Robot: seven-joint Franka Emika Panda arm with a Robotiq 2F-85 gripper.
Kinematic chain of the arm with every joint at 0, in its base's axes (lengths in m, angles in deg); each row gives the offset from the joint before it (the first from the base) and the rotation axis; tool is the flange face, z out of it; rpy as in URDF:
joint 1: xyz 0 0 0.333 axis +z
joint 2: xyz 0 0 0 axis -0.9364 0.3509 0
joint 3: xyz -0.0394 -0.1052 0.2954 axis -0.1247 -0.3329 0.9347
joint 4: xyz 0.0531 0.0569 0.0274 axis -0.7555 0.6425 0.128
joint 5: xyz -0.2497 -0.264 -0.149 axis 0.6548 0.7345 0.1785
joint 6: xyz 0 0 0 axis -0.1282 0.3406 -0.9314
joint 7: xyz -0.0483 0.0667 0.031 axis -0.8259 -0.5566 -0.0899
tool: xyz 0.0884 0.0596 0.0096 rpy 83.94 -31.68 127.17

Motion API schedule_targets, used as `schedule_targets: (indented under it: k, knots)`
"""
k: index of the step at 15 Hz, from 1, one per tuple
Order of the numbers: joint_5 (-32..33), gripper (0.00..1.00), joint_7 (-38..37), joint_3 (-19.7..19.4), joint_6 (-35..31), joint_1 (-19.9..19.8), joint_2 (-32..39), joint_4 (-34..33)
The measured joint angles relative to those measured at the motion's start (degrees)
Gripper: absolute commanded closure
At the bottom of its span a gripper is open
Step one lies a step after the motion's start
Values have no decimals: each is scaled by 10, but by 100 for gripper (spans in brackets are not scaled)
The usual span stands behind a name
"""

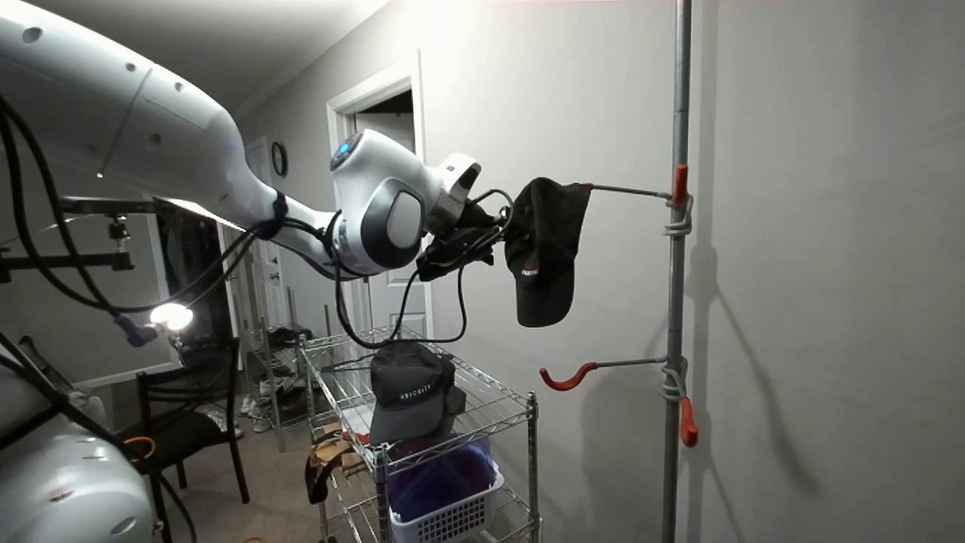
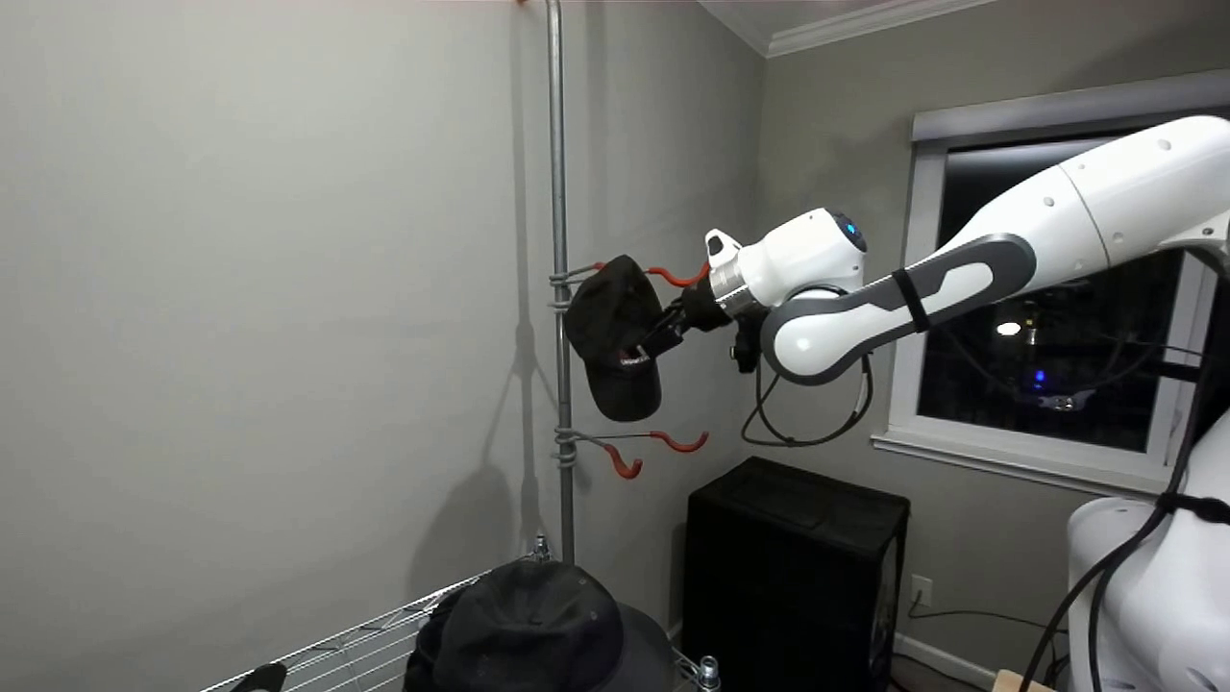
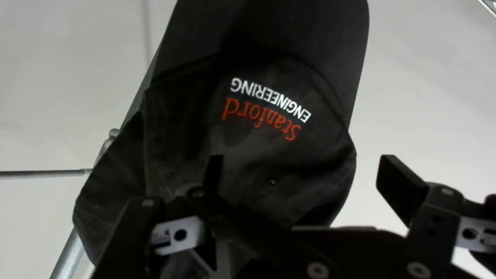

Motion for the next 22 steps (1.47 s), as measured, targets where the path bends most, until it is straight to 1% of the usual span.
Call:
schedule_targets:
  k: [3,6,10,13,14,15,17,19,22]
  knots:
    - [4,0,46,-43,0,32,-17,-1]
    - [4,0,99,-95,0,77,-36,-2]
    - [4,0,155,-177,2,163,-46,-21]
    - [4,0,198,-242,14,242,-56,-39]
    - [4,25,210,-262,19,266,-59,-46]
    - [4,27,221,-280,25,287,-62,-53]
    - [-4,41,247,-310,36,322,-64,-67]
    - [-20,53,281,-328,43,341,-64,-78]
    - [-39,74,315,-344,54,358,-64,-91]
